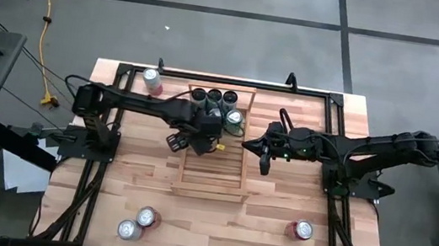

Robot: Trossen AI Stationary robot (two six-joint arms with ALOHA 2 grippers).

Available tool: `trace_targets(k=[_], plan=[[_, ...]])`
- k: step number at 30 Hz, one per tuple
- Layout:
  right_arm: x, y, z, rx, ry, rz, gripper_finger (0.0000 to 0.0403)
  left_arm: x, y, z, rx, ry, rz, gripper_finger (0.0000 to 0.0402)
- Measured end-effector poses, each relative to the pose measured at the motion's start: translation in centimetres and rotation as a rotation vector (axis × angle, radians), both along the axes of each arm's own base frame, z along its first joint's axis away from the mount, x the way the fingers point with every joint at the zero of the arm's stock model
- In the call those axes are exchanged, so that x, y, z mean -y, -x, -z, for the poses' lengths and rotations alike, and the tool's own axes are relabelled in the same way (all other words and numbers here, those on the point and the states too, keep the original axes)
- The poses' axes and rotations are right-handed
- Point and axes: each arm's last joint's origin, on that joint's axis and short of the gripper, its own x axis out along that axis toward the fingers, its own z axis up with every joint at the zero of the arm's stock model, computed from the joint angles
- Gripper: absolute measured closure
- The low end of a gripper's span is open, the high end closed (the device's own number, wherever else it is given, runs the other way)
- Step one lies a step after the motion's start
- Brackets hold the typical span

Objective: Place canned beverage on shelf
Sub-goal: Put the top left red can on the shelf

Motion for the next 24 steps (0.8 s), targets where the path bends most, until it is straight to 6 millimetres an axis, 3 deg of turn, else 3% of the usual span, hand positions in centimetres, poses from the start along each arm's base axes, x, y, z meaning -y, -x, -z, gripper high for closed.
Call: trace_targets(k=[7,24], plan=[[0.0,0.0,0.1,-0.005,0.0,-0.001,0.0402,-0.9,-0.9,1.9,-0.044,-0.025,-0.025,0.0117],[0.0,0.0,0.1,-0.008,0.0,-0.001,0.0402,-2.4,-0.7,2.0,-0.036,0.003,-0.106,0.0108]])
